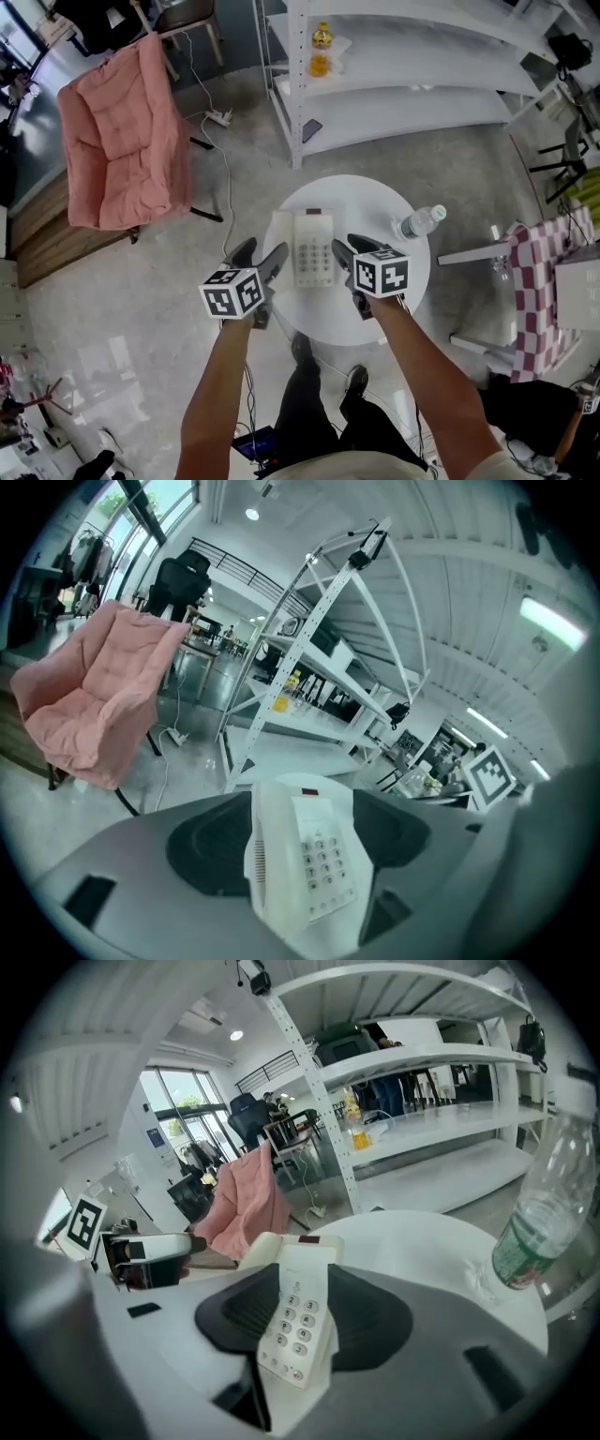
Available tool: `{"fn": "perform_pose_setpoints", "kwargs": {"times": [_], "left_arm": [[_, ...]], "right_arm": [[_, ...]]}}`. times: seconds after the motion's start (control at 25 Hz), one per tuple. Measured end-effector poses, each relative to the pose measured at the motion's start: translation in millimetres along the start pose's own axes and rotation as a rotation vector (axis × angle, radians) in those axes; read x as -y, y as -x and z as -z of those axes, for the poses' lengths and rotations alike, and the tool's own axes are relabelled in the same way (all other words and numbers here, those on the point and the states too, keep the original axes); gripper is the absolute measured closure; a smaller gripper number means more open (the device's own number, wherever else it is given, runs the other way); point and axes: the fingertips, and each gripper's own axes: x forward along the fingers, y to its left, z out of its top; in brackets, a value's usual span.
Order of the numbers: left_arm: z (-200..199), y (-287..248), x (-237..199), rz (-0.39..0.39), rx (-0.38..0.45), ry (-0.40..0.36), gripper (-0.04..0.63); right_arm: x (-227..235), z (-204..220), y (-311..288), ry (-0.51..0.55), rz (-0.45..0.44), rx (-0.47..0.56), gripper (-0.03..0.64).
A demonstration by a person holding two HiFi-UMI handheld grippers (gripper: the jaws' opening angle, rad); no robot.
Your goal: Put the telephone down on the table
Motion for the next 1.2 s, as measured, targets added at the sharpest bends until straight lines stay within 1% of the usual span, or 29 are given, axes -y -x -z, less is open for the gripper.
{"fn": "perform_pose_setpoints", "kwargs": {"times": [0.08, 0.16, 0.24, 0.4, 0.52, 0.64, 0.72, 0.8, 0.92, 1.08, 1.2], "left_arm": [[-18.3, 21.2, 18.6, 0.027, 0.051, -0.025, 0.265], [-36.2, 44.5, 40.8, 0.061, 0.101, -0.06, 0.267], [-53.0, 69.3, 63.9, 0.094, 0.149, -0.095, 0.286], [-81.7, 122.5, 114.3, 0.146, 0.244, -0.166, 0.374], [-95.1, 161.7, 149.8, 0.15, 0.301, -0.235, 0.445], [-98.3, 196.1, 181.5, 0.151, 0.322, -0.301, 0.51], [-95.4, 217.0, 204.3, 0.169, 0.32, -0.337, 0.539], [-92.3, 239.1, 227.4, 0.192, 0.316, -0.36, 0.556], [-93.3, 274.7, 261.7, 0.199, 0.313, -0.39, 0.564], [-93.9, 318.6, 301.4, 0.2, 0.365, -0.433, 0.565], [-88.9, 346.2, 327.6, 0.193, 0.4, -0.474, 0.565]], "right_arm": [[-9.4, -12.7, 23.9, 0.006, -0.024, 0.048, 0.505], [-20.0, -24.8, 50.5, 0.015, -0.044, 0.098, 0.57], [-30.9, -35.7, 78.6, 0.025, -0.061, 0.144, 0.623], [-52.9, -55.4, 140.0, 0.054, -0.11, 0.224, 0.626], [-71.4, -65.0, 187.3, 0.13, -0.141, 0.259, 0.626], [-89.8, -69.4, 233.8, 0.218, -0.164, 0.283, 0.626], [-99.6, -72.5, 266.2, 0.258, -0.178, 0.307, 0.626], [-110.7, -75.0, 298.5, 0.292, -0.195, 0.336, 0.626], [-130.4, -72.8, 343.3, 0.348, -0.219, 0.369, 0.624], [-154.5, -66.1, 397.1, 0.426, -0.239, 0.393, 0.626], [-163.0, -59.2, 431.4, 0.491, -0.224, 0.409, 0.626]]}}
